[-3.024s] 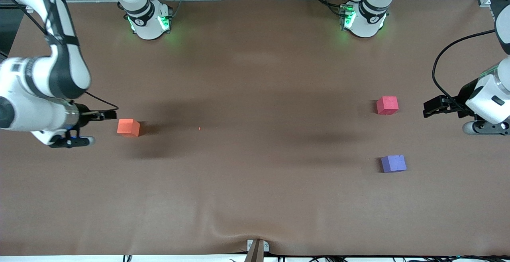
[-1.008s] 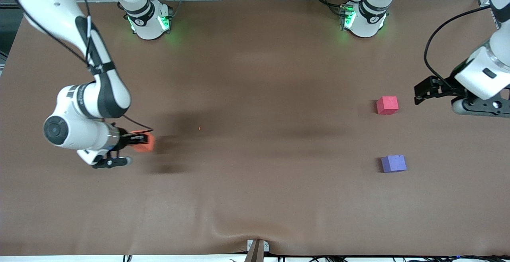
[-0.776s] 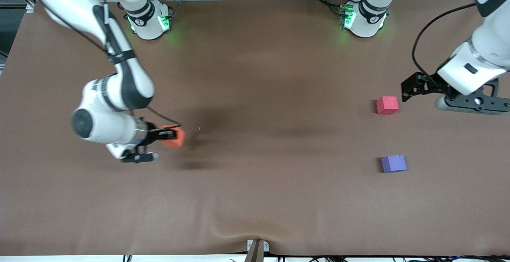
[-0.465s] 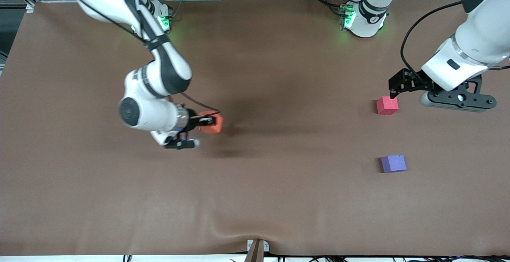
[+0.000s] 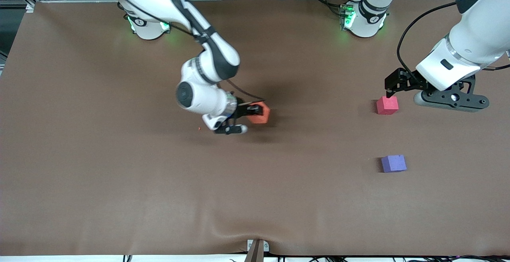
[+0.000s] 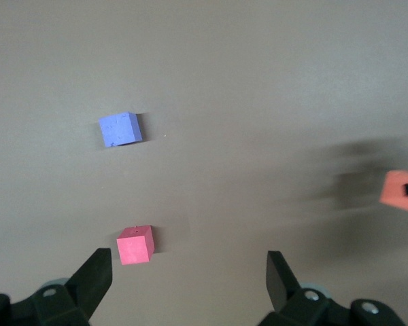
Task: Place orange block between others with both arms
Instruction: 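Carry the orange cube to mid-table while the left gripper approaches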
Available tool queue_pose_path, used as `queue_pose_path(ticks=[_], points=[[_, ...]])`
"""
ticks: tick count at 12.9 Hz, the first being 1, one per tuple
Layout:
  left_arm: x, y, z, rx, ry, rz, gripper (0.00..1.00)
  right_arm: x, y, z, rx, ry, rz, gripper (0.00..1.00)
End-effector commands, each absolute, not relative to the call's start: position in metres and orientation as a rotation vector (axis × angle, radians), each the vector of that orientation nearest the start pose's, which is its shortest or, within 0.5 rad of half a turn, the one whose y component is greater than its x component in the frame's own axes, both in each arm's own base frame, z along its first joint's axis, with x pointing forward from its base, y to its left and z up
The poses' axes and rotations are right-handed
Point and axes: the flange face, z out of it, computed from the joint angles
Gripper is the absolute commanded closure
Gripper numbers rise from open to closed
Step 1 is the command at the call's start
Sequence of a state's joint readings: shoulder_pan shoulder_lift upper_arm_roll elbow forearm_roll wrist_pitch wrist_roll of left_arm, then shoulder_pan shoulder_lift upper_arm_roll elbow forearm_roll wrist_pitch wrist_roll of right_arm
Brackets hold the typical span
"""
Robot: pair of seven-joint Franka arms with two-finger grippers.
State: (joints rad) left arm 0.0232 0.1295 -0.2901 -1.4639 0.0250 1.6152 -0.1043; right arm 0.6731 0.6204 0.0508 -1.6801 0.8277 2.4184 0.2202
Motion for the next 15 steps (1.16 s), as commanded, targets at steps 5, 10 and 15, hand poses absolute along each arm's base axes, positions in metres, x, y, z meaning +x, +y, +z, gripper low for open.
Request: queue_pose_path(ticks=[5, 10, 15], points=[[0.527, -0.129, 0.639, -3.079, 0.204, -0.088, 0.0, 0.493, 0.518, 0.232, -2.535, 0.145, 0.216, 0.47], [0.521, -0.11, 0.638, -3.081, 0.186, 0.006, 0.0, 0.484, 0.535, 0.205, -2.553, 0.187, 0.134, 0.24], [0.508, -0.122, 0.659, -3.119, 0.225, -0.029, 0.0, 0.496, 0.525, 0.219, -2.546, 0.177, 0.093, 0.03]])
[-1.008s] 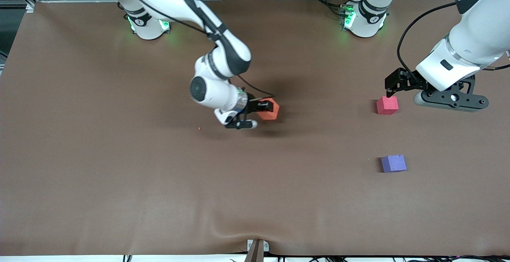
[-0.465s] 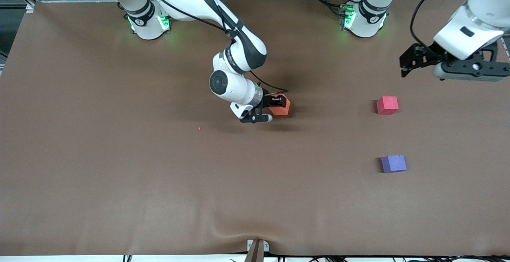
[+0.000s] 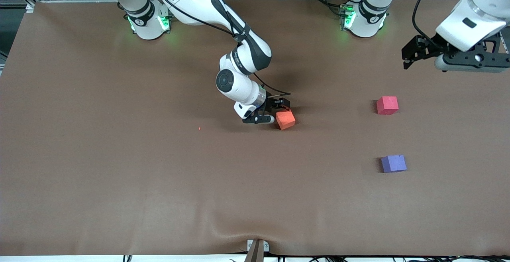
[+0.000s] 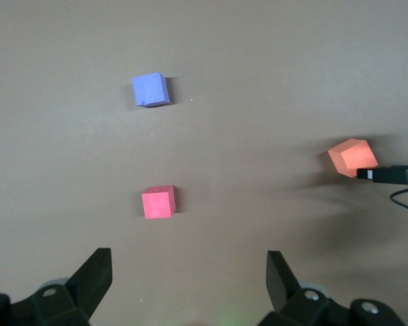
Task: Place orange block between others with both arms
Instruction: 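Lower the orange cube onto the table and open the right gripper, then withdraw the right gripper while the left gripper grasps the cube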
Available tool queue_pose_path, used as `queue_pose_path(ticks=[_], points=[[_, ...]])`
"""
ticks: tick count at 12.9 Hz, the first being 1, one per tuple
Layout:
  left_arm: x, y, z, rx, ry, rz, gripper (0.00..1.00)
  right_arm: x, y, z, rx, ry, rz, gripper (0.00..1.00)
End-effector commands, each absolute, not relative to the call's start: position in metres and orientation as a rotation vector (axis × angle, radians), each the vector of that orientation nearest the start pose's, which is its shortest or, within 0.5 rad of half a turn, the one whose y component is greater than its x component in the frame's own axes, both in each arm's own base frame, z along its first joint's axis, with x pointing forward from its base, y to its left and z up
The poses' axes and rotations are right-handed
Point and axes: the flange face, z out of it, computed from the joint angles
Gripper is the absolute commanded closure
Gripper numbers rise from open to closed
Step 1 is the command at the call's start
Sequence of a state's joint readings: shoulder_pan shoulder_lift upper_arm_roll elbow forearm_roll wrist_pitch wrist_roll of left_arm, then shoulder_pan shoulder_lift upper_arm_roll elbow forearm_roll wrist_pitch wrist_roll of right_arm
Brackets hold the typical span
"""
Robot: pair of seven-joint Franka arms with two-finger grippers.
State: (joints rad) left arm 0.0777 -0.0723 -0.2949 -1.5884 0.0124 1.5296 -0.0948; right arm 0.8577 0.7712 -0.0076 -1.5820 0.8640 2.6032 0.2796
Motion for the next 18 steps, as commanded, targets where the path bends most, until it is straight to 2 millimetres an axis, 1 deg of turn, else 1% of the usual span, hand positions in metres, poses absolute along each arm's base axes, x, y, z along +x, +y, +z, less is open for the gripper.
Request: queue_pose_path(ticks=[1, 2, 3, 4, 5, 6, 7, 8, 9, 10, 11, 12, 13, 14, 15, 16, 17, 18], points=[[0.508, -0.127, 0.659, -3.132, 0.239, -0.028, 0.0, 0.506, 0.515, 0.231, -2.536, 0.194, 0.078, 0.02], [0.509, -0.134, 0.652, -3.148, 0.251, -0.002, 0.0, 0.512, 0.506, 0.242, -2.529, 0.205, 0.089, 0.0], [0.511, -0.148, 0.643, -3.151, 0.252, 0.023, 0.0, 0.523, 0.489, 0.259, -2.524, 0.208, 0.108, 0.0], [0.517, -0.164, 0.631, -3.156, 0.256, 0.051, 0.0, 0.536, 0.469, 0.283, -2.533, 0.166, 0.124, 0.0], [0.523, -0.177, 0.617, -3.166, 0.215, 0.068, 0.0, 0.548, 0.443, 0.306, -2.565, 0.122, 0.177, 0.0], [0.53, -0.197, 0.597, -3.185, 0.165, 0.115, 0.0, 0.559, 0.412, 0.334, -2.619, 0.051, 0.233, 0.0], [0.541, -0.211, 0.575, -3.236, 0.105, 0.168, 0.0, 0.571, 0.375, 0.363, -2.68, 0.004, 0.259, 0.0], [0.552, -0.222, 0.553, -3.265, 0.069, 0.187, 0.0, 0.578, 0.339, 0.392, -2.732, -0.021, 0.291, 0.0], [0.554, -0.251, 0.531, -3.272, 0.082, 0.201, 0.0, 0.584, 0.298, 0.422, -2.769, -0.018, 0.331, 0.0], [0.556, -0.278, 0.509, -3.282, 0.031, 0.22, 0.0, 0.59, 0.256, 0.448, -2.791, 0.01, 0.355, 0.0], [0.561, -0.298, 0.491, -3.302, -0.037, 0.209, 0.0, 0.592, 0.214, 0.475, -2.817, 0.048, 0.348, 0.0], [0.561, -0.321, 0.47, -3.31, -0.059, 0.205, 0.0, 0.594, 0.175, 0.501, -2.865, 0.088, 0.308, 0.0], [0.556, -0.35, 0.446, -3.298, -0.062, 0.197, 0.0, 0.593, 0.143, 0.52, -2.927, 0.116, 0.285, 0.0], [0.551, -0.374, 0.42, -3.263, -0.091, 0.181, 0.0, 0.588, 0.117, 0.537, -2.97, 0.127, 0.266, 0.0], [0.546, -0.392, 0.397, -3.232, -0.141, 0.162, 0.0, 0.585, 0.092, 0.553, -2.985, 0.102, 0.227, 0.0], [0.542, -0.407, 0.376, -3.216, -0.184, 0.159, 0.0, 0.578, 0.067, 0.569, -3.008, 0.062, 0.206, 0.0], [0.541, -0.417, 0.355, -3.229, -0.204, 0.172, 0.0, 0.57, 0.046, 0.58, -3.035, 0.014, 0.213, 0.0], [0.535, -0.431, 0.339, -3.241, -0.222, 0.177, 0.0, 0.563, 0.03, 0.594, -3.052, -0.045, 0.198, 0.0]])
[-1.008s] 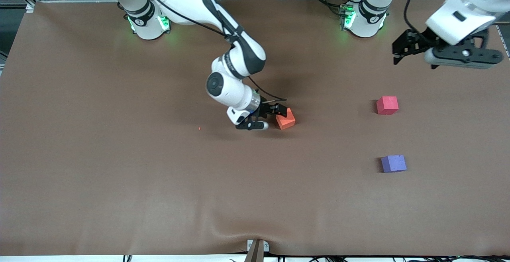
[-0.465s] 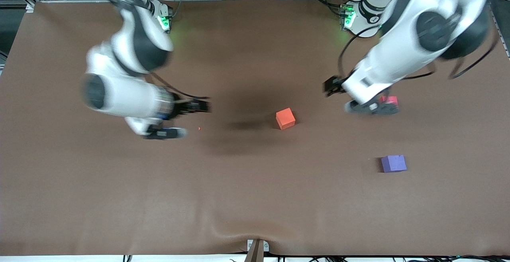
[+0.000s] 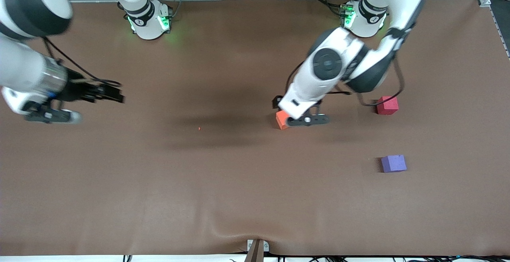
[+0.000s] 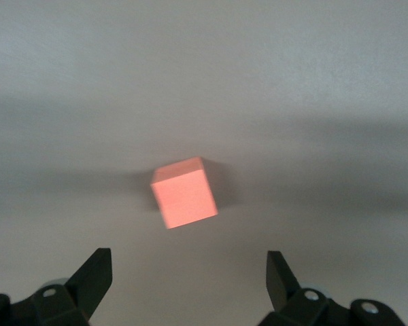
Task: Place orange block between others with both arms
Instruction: 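Withdraw the right gripper while the left gripper grasps the cube, then carry the orange cube with the left gripper toward the pink cube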
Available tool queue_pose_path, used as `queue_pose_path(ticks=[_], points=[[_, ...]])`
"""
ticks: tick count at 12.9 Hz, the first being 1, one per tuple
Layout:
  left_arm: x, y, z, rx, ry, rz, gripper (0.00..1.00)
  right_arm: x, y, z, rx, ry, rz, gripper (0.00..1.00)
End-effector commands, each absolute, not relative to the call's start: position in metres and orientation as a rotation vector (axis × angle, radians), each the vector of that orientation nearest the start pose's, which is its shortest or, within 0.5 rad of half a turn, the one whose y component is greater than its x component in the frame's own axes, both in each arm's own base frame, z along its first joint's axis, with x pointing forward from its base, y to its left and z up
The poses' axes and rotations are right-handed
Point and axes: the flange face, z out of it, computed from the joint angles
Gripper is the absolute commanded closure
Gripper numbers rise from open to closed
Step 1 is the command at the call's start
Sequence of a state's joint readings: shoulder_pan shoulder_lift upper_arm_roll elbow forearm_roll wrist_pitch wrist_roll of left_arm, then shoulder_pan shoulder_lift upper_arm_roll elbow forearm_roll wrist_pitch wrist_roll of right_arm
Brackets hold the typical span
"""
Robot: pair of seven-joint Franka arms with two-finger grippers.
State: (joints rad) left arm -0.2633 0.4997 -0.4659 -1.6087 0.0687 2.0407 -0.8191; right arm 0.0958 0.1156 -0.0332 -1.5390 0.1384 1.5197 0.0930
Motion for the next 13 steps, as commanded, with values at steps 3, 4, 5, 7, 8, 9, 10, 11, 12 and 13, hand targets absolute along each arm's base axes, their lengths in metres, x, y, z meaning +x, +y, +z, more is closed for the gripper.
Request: queue_pose_path(ticks=[3, 4, 5, 7, 8, 9, 10, 11, 12, 13], points=[[0.517, -0.439, 0.304, -3.169, -0.351, 0.218, 0.0, 0.539, 0.006, 0.635, -3.063, -0.05, 0.182, 0.0], [0.516, -0.433, 0.297, -3.139, -0.417, 0.221, 0.0, 0.53, 0.005, 0.647, -3.074, -0.048, 0.154, 0.0], [0.512, -0.427, 0.285, -3.105, -0.423, 0.216, 0.0, 0.522, 0.001, 0.659, -3.097, -0.04, 0.132, 0.0], [0.503, -0.42, 0.263, -3.049, -0.426, 0.179, 0.0, 0.508, -0.003, 0.671, -3.139, -0.048, 0.137, 0.0], [0.502, -0.423, 0.255, -3.036, -0.522, 0.174, 0.0, 0.507, -0.003, 0.669, -3.137, -0.05, 0.164, 0.0], [0.499, -0.428, 0.25, -3.02, -0.615, 0.17, 0.0, 0.509, -0.003, 0.662, -3.136, -0.048, 0.176, 0.0], [0.5, -0.43, 0.246, -3.02, -0.671, 0.164, 0.0, 0.51, -0.004, 0.656, -3.135, -0.045, 0.188, 0.0], [0.501, -0.43, 0.245, -3.026, -0.685, 0.161, 0.0, 0.513, -0.004, 0.652, -3.136, -0.043, 0.174, 0.0], [0.501, -0.429, 0.24, -3.024, -0.686, 0.169, 0.0, 0.516, -0.013, 0.65, -3.137, -0.02, 0.131, 0.0], [0.501, -0.429, 0.231, -3.024, -0.687, 0.178, 0.0, 0.518, -0.014, 0.652, -3.134, -0.013, 0.108, 0.0]])
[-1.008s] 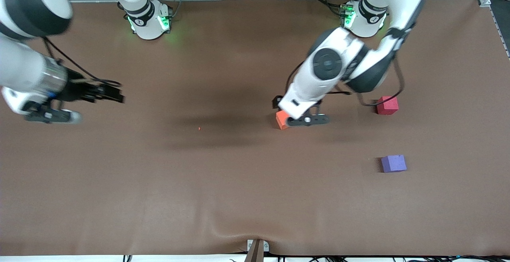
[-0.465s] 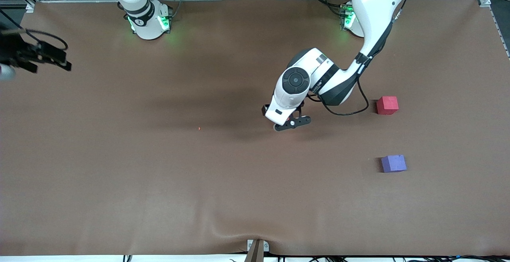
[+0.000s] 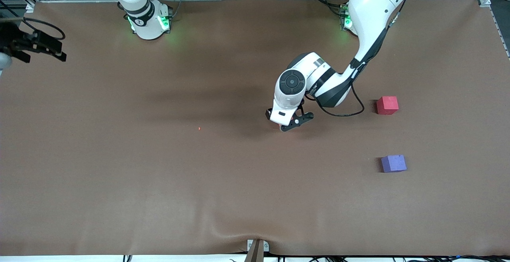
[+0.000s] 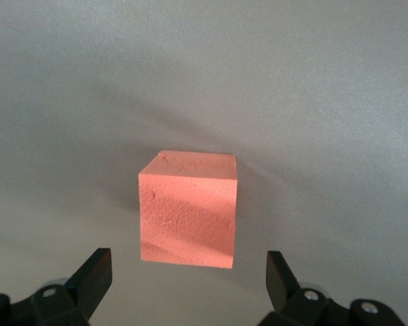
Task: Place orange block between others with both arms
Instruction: 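Carry the orange cube with the left gripper toward the pink cube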
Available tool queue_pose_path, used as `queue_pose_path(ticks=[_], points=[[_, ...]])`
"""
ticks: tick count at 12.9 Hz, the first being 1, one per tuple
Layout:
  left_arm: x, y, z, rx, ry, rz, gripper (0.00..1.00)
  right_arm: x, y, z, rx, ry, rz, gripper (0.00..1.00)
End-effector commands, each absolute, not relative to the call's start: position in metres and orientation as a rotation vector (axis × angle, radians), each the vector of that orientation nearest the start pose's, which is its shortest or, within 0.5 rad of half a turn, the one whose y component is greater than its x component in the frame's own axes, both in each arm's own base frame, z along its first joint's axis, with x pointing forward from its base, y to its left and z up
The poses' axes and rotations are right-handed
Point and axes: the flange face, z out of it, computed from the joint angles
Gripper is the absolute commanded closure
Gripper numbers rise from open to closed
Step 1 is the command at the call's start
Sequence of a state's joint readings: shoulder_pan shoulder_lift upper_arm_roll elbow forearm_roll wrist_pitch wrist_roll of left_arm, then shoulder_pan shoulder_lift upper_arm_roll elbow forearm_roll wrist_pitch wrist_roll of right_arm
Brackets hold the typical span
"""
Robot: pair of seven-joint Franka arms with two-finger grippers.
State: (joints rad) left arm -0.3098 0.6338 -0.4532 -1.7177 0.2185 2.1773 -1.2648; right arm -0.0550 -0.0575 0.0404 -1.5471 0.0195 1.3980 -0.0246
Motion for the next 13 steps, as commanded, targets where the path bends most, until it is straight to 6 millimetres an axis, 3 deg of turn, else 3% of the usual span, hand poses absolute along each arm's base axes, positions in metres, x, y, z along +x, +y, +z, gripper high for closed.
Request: queue_pose_path(ticks=[1, 3, 5, 8, 12, 13], points=[[0.502, -0.426, 0.228, -3.022, -0.687, 0.173, 0.0, 0.515, -0.014, 0.654, -3.134, -0.01, 0.115, 0.0], [0.507, -0.424, 0.225, -3.029, -0.703, 0.169, 0.0, 0.508, -0.015, 0.654, -3.13, -0.011, 0.158, 0.0], [0.507, -0.424, 0.217, -3.037, -0.706, 0.177, 0.03, 0.504, -0.029, 0.651, -3.123, 0.032, 0.213, 0.0], [0.507, -0.424, 0.214, -3.039, -0.711, 0.179, 0.39, 0.504, -0.032, 0.652, -3.123, 0.044, 0.208, 0.0], [0.513, -0.415, 0.207, -3.036, -0.702, 0.195, 0.69, 0.506, -0.039, 0.648, -3.118, 0.065, 0.22, 0.0], [0.513, -0.414, 0.208, -3.035, -0.7, 0.193, 0.86, 0.506, -0.036, 0.648, -3.119, 0.061, 0.22, 0.0]])
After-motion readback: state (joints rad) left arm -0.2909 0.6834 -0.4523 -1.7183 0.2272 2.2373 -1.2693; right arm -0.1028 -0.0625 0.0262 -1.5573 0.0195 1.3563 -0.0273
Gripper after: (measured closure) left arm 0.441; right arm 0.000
